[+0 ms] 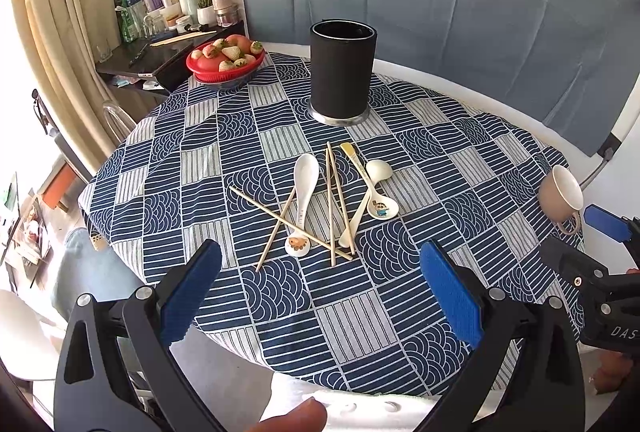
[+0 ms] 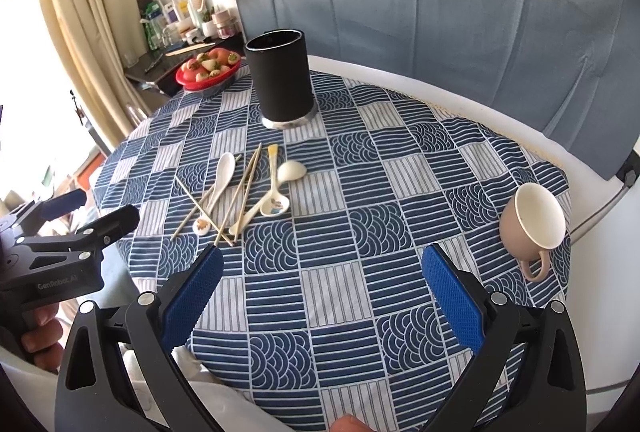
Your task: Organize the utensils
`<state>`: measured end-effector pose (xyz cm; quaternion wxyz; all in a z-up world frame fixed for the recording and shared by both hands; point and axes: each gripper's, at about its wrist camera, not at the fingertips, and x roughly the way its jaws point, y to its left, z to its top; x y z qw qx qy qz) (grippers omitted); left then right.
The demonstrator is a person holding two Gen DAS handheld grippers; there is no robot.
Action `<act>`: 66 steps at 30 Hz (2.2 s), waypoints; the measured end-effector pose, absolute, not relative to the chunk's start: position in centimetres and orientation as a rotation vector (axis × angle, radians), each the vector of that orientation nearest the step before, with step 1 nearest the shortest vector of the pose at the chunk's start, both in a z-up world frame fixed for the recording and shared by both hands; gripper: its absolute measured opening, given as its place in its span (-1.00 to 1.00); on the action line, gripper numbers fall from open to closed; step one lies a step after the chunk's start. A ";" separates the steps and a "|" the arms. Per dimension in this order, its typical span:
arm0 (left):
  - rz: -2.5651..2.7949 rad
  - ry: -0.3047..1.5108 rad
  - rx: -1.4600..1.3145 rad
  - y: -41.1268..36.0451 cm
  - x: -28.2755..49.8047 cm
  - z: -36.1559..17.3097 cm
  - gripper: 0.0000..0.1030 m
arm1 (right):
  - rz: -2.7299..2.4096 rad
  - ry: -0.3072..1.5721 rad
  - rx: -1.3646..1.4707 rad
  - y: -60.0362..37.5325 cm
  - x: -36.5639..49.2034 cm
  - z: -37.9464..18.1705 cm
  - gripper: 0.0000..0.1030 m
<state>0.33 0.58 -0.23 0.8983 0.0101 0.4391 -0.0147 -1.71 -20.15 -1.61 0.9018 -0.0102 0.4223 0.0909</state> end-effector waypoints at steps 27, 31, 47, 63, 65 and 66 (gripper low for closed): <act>0.002 0.977 -0.052 3.4 1.5 -1.6 0.89 | 0.170 0.950 -0.028 -19.2 -0.6 -2.7 0.85; 0.015 0.984 -0.049 3.9 2.0 -1.8 0.89 | 0.165 0.962 -0.036 -19.1 0.0 -2.9 0.85; 0.039 1.053 -0.052 5.7 4.7 -3.5 0.89 | 0.176 1.035 -0.100 -16.8 3.3 -5.1 0.85; 0.065 1.167 -0.130 9.5 8.8 -6.4 0.89 | 0.199 1.091 -0.157 -13.1 7.6 -7.0 0.85; 0.071 1.175 -0.130 9.9 9.3 -6.6 0.89 | 0.205 1.097 -0.163 -12.6 8.1 -7.3 0.85; 0.073 1.179 -0.130 10.0 9.5 -6.8 0.89 | 0.209 1.099 -0.164 -12.3 8.4 -7.4 0.85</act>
